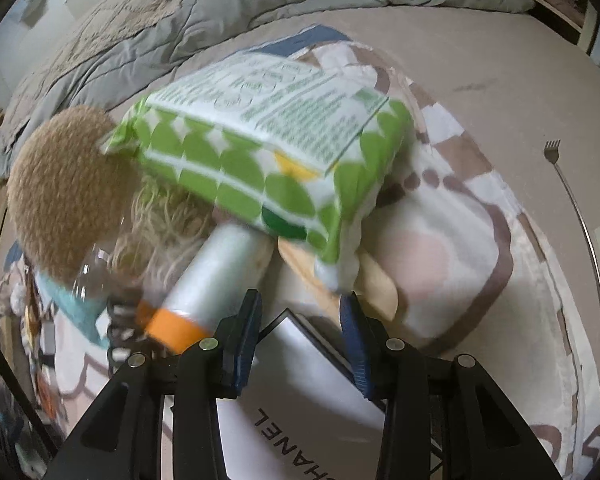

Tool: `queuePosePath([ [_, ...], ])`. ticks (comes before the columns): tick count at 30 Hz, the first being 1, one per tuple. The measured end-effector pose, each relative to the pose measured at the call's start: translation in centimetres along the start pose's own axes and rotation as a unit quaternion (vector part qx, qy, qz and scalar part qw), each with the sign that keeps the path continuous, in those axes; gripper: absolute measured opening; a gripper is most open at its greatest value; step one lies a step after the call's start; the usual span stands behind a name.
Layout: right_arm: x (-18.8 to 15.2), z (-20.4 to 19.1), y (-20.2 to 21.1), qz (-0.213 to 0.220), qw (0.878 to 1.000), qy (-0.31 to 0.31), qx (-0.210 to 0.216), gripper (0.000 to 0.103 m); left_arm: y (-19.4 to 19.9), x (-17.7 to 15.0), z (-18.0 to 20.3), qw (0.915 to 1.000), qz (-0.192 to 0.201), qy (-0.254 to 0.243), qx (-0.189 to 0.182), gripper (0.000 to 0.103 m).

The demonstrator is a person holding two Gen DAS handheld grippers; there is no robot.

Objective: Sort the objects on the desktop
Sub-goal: 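Move right gripper down toward the white CHANEL box beside the green package, then position right gripper fingers around the edge of the white CHANEL box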

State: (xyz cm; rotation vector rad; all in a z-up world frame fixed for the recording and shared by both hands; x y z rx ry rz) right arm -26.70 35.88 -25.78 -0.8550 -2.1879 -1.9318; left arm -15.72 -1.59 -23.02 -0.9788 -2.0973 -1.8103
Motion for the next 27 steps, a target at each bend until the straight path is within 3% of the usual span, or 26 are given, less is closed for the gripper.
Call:
queuePosePath([
  [8, -2.8, 0.2, 1.3, -0.027, 0.999, 0.023, 0.029, 0.041, -0.2, 1.3, 1.5, 0.9999, 0.006, -0.011, 0.002, 0.103],
  [19, -7.9, 0.7, 4.6, -0.087, 0.99, 0.072, 0.08, 0.041, 1.5, 5.0, 10.3, 0.9935, 0.032, -0.023, -0.107, 0.103],
  [24, -6.8, 2.1, 7.6, -0.047, 0.993, 0.069, 0.085, 0.04, 2.5, 5.2, 15.4, 0.9867, 0.035, -0.066, -0.144, 0.103],
  [27, -6.5, 4.3, 8.3, -0.035, 0.995, 0.073, 0.052, 0.041, 3.1, 4.9, 18.1, 0.9823, 0.034, -0.095, -0.158, 0.103],
])
Point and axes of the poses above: each gripper's, at about its wrist camera, not at the fingertips, and y roughly against the way its jaws point, z to its right, x to its top, the point moved 3 cm from there along -y, roughly the way its jaws point, and after that the axes turned 6 degrees about z, right-handed, at the moved point
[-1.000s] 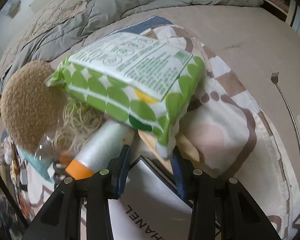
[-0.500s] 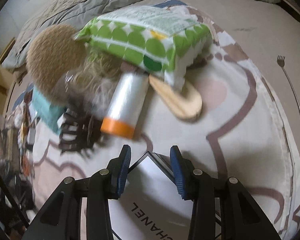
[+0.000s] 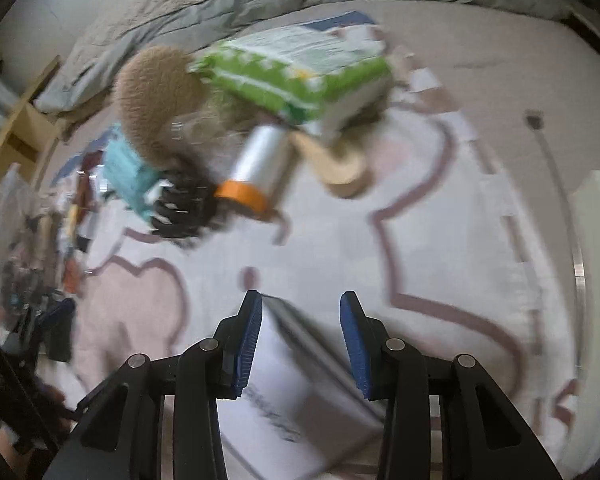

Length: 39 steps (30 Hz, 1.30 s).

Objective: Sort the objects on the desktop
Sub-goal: 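Position right gripper fingers around the edge of the white CHANEL box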

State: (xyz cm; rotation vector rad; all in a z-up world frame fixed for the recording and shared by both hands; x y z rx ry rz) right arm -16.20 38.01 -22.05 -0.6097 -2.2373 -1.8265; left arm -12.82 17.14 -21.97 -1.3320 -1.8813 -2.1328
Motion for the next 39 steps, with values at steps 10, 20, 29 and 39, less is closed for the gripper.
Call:
queuePosePath([
  [10, -2.9, 4.0, -1.3, -0.064, 0.995, 0.029, -0.071, 0.041, -1.3, -0.7, 4.1, 0.999, -0.022, -0.035, -0.015, 0.103],
  [20, -3.7, 1.7, -1.5, -0.082, 0.993, 0.06, -0.065, 0.04, -1.0, -1.8, 2.4, 0.9992, -0.03, -0.026, 0.004, 0.103],
  [29, -5.6, -1.4, -1.7, -0.116, 0.988, 0.103, -0.028, 0.04, -0.6, -2.4, 1.4, 0.9993, -0.037, -0.006, 0.003, 0.103],
  [39, -7.1, -5.6, -2.0, -0.132, 0.981, 0.139, -0.001, 0.04, 1.0, -4.1, -2.0, 0.9983, -0.037, 0.008, 0.044, 0.103],
])
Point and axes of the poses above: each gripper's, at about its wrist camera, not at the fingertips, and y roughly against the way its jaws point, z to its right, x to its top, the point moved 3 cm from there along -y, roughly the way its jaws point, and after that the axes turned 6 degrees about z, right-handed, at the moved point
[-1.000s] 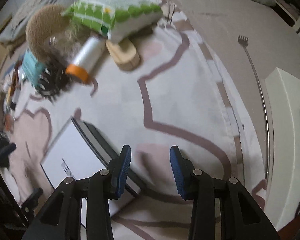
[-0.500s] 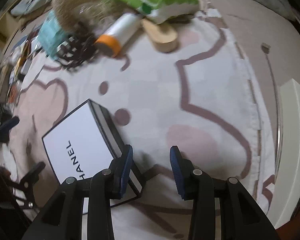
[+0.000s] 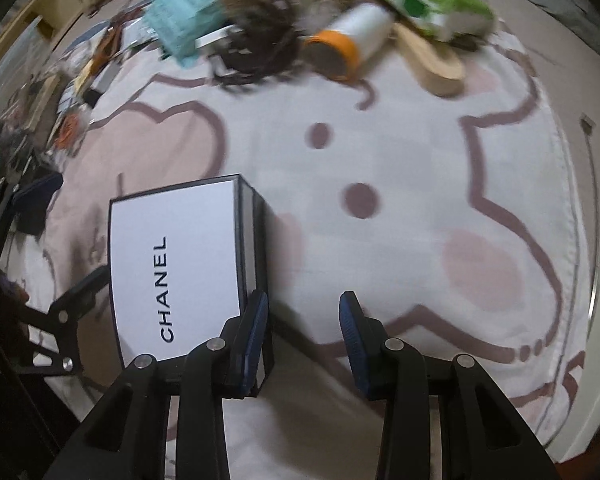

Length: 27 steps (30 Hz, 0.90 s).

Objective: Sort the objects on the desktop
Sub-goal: 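Position right gripper fingers around the edge of the white CHANEL box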

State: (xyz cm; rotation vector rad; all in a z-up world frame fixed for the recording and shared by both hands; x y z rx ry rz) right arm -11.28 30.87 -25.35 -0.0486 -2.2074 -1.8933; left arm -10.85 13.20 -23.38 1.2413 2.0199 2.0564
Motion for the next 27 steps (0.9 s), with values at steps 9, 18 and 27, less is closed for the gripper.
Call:
queuePosePath([
  [9, 0.7, -6.7, -1.6, -0.009, 0.998, 0.054, 0.043, 0.04, 1.2, -3.5, -5.7, 0.9982, -0.012, 0.041, 0.042, 0.103],
  [18, 1.0, -7.2, -0.5, 0.075, 0.995, 0.04, 0.051, 0.04, 4.4, -5.4, -6.1, 0.9976, 0.035, 0.054, 0.026, 0.103],
  [27, -0.8, -6.6, 1.1, 0.133, 0.981, -0.064, 0.125, 0.04, 5.6, -4.6, -1.4, 0.9973, 0.073, -0.001, -0.003, 0.103],
])
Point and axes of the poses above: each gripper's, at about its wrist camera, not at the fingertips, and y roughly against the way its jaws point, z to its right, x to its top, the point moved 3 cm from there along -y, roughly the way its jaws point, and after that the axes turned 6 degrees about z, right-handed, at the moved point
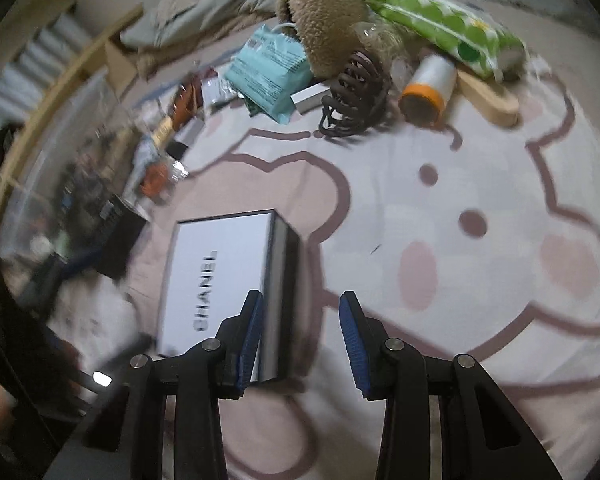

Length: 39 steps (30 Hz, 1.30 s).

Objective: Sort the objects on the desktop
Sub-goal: 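Position right gripper fingers around the edge of the white CHANEL box, then close right gripper on the CHANEL box and lift it off the sheet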

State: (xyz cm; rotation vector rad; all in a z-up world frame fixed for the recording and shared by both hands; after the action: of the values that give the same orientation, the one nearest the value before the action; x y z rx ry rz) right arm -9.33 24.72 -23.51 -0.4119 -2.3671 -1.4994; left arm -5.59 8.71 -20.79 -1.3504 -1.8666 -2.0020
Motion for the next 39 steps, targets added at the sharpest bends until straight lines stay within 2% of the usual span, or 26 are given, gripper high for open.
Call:
queuePosePath([
  [2, -0.3, -0.3, -0.1, 0.008, 0.999, -0.022, 0.024, 0.04, 0.0, 0.0, 0.3, 1.0, 0.006, -0.006, 0.005, 0.103],
  [5, -0.7, -1.2, -0.3, 0.029, 0.998, -0.019, 0.051, 0.041, -0.4, -0.4, 0.3, 0.9999, 0.0, -0.013, 0.01, 0.103],
  [6, -0.8, -1.4, -0.5, 0.027, 0.998, -0.014, 0.059, 0.053, -0.5, -0.6, 0.3, 0.9997, -0.003, -0.017, 0.014, 0.103],
  [7, -0.9, -1.6, -0.7, 0.024, 0.997, -0.012, 0.066, 0.072, -0.7, -0.9, 0.3, 0.9995, -0.004, -0.024, 0.019, 0.103],
  [8, -1.0, -1.8, -0.9, 0.023, 0.997, -0.012, 0.071, 0.077, -0.7, -1.2, 0.3, 0.9994, -0.003, -0.027, 0.019, 0.103],
  [13, -1.2, -2.3, -2.4, 0.007, 0.997, -0.003, 0.081, 0.077, -0.7, -1.8, 0.1, 0.9989, 0.006, -0.04, 0.024, 0.103],
  [18, -1.6, -1.7, -4.1, -0.015, 0.995, -0.011, 0.102, 0.077, -0.8, -2.1, -0.3, 0.9995, 0.003, -0.026, 0.02, 0.103],
  [22, -1.9, -1.6, -5.3, -0.031, 0.993, 0.018, 0.113, 0.077, -1.0, -2.1, -0.6, 0.9997, -0.001, -0.016, 0.017, 0.103],
  [29, -2.0, -1.6, -6.7, -0.052, 0.987, -0.006, 0.151, 0.077, -1.2, -2.1, -0.7, 0.9998, -0.002, -0.014, 0.014, 0.103],
  [35, -1.5, -1.8, -6.8, -0.07, 0.987, -0.015, 0.142, 0.078, -1.3, -2.0, -0.9, 0.9999, -0.001, -0.01, 0.012, 0.103],
  [39, -1.0, -2.8, -6.2, -0.088, 0.987, 0.014, 0.13, 0.078, -1.1, -2.1, -1.2, 0.9998, 0.002, -0.011, 0.018, 0.103],
])
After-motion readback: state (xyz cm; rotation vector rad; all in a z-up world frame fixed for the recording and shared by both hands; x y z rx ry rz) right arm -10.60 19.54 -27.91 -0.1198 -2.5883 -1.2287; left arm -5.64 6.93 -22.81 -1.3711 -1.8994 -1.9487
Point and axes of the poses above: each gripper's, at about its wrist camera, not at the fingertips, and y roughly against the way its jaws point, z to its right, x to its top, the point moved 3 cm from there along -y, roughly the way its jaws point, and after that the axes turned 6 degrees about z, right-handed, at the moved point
